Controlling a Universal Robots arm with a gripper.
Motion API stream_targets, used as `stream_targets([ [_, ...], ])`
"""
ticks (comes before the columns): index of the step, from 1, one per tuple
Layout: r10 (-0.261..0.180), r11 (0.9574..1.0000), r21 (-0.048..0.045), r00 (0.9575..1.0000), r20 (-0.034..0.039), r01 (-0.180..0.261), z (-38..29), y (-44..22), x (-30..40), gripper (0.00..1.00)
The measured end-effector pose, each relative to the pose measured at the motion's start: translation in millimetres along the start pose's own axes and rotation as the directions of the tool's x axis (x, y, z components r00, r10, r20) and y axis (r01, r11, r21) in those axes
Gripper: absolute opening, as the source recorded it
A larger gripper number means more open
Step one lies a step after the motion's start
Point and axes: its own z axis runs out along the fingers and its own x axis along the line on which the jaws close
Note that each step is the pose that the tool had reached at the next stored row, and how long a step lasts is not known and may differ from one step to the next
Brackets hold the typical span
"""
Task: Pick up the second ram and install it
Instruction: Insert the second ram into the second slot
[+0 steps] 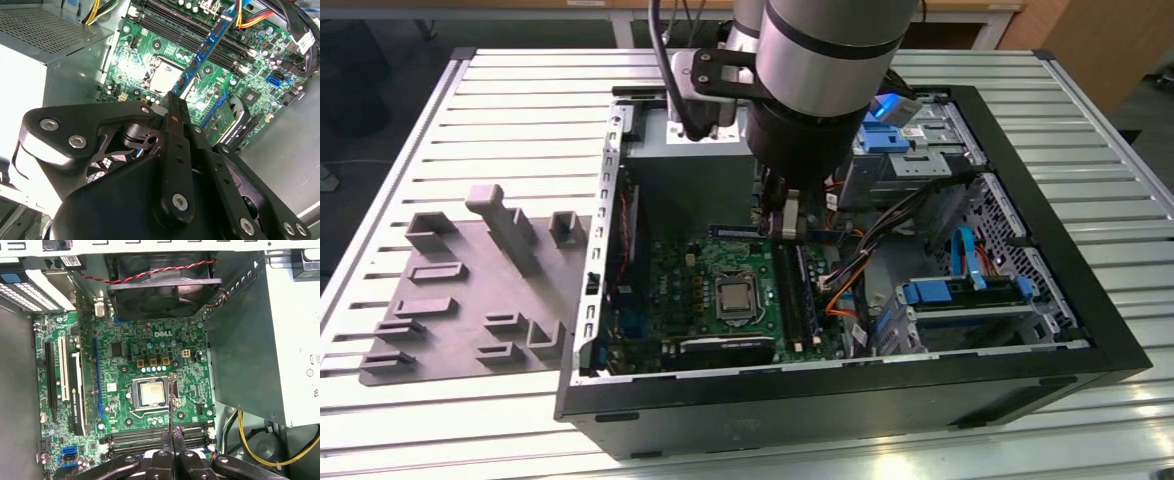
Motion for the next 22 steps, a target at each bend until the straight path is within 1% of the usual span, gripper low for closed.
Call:
stream_targets([
  [22,0.035,0.9994,0.0037,0.9994,0.0023,-0.035,0.0,0.9,-0.5,0.12],
])
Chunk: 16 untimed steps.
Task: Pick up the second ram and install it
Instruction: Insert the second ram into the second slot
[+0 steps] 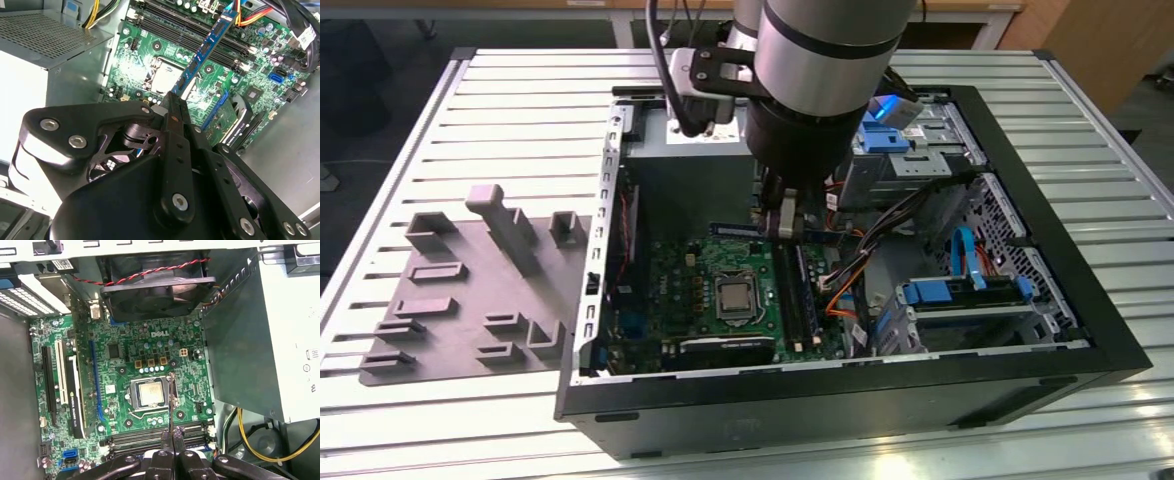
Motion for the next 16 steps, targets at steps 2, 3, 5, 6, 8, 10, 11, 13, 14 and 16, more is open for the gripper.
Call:
stream_targets([
  [2,0.003,1.0000,0.0003,1.0000,0.0001,-0.003,0.1,0.0,-0.1,0.12],
  [3,0.005,1.0000,0.0005,1.0000,0.0004,-0.005,0.1,0.0,-0.1,0.12],
  [5,0.009,1.0000,0.0009,1.0000,0.0006,-0.009,0.1,0.1,-0.2,0.12],
  [6,0.010,0.9999,0.0012,0.9999,0.0006,-0.010,0.1,0.1,-0.3,0.12],
  [8,0.013,0.9999,0.0015,0.9999,0.0005,-0.013,0.1,0.1,-0.3,0.12],
  [10,0.017,0.9999,0.0018,0.9999,0.0008,-0.017,0.2,0.1,-0.3,0.12],
  [11,0.019,0.9998,0.0021,0.9998,0.0010,-0.019,0.2,0.1,-0.3,0.12],
  [13,0.024,0.9997,0.0026,0.9997,0.0013,-0.024,0.2,0.1,-0.3,0.12],
  [14,0.026,0.9997,0.0028,0.9997,0.0014,-0.026,0.2,0.1,-0.3,0.12],
  [16,0.029,0.9996,0.0031,0.9996,0.0017,-0.029,0.2,0.1,-0.3,0.12],
])
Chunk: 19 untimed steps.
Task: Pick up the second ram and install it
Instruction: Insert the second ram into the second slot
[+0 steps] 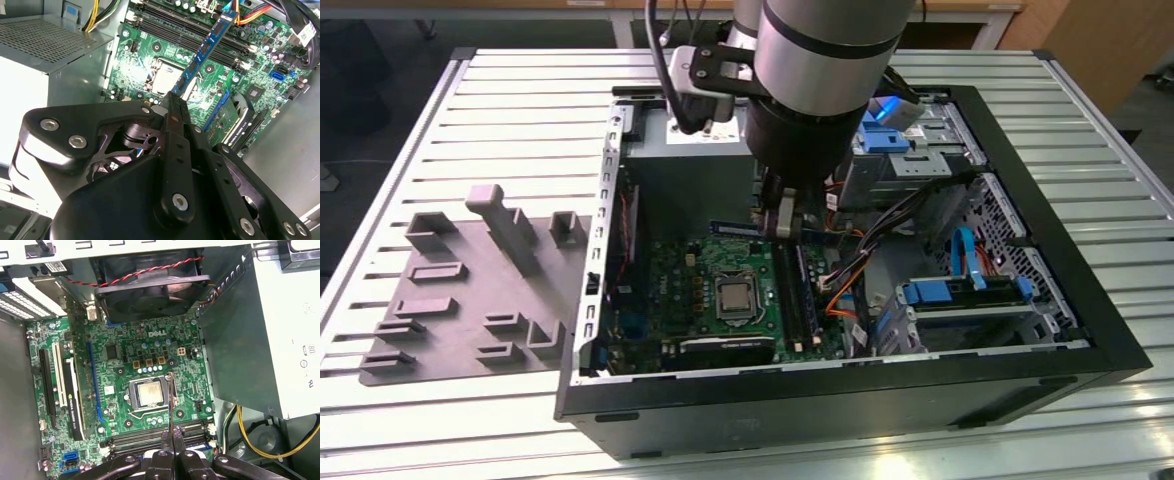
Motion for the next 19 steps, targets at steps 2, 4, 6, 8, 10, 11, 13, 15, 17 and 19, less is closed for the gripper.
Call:
stream_targets([
  [2,0.003,1.0000,0.0003,1.0000,0.0003,-0.003,0.0,0.0,0.0,0.12],
  [4,0.008,1.0000,0.0008,1.0000,0.0005,-0.008,0.1,0.1,0.0,0.12],
  [6,0.016,0.9999,0.0018,0.9999,0.0012,-0.016,0.1,0.1,0.0,0.12],
  [8,0.028,0.9996,0.0029,0.9996,0.0021,-0.028,0.2,0.1,0.0,0.12],
  [10,0.040,0.9992,0.0042,0.9992,0.0031,-0.040,0.4,0.1,0.1,0.12],
  [11,0.047,0.9989,0.0048,0.9989,0.0035,-0.047,0.4,0.1,0.1,0.12],
  [13,0.059,0.9982,0.0060,0.9982,0.0046,-0.059,0.6,0.1,0.1,0.12],
  [15,0.072,0.9974,0.0073,0.9974,0.0056,-0.072,0.7,0.1,0.1,0.12],
  [17,0.083,0.9966,0.0083,0.9966,0.0064,-0.083,0.8,0.1,0.1,0.12],
  [19,0.100,0.9949,0.0100,0.9950,0.0078,-0.100,0.9,0.2,0.1,0.12],
])
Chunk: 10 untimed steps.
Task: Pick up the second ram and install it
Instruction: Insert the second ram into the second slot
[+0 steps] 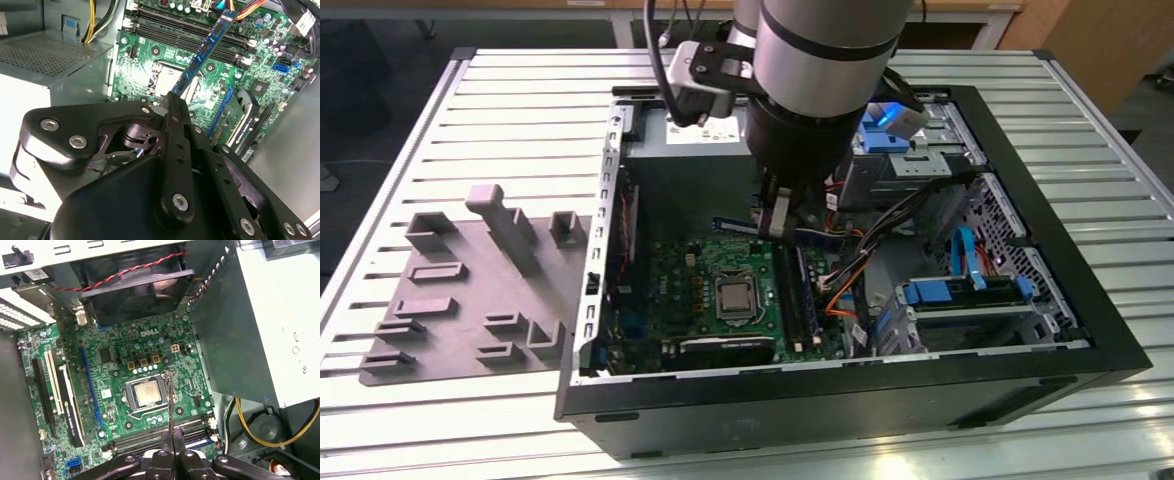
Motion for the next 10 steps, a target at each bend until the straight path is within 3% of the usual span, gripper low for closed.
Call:
stream_targets([
  [4,0.051,0.9987,0.0051,0.9987,0.0041,-0.051,0.5,-0.1,0.0,0.12],
  [10,0.118,0.9930,0.0115,0.9930,0.0096,-0.118,1.2,-0.1,0.1,0.12],
])
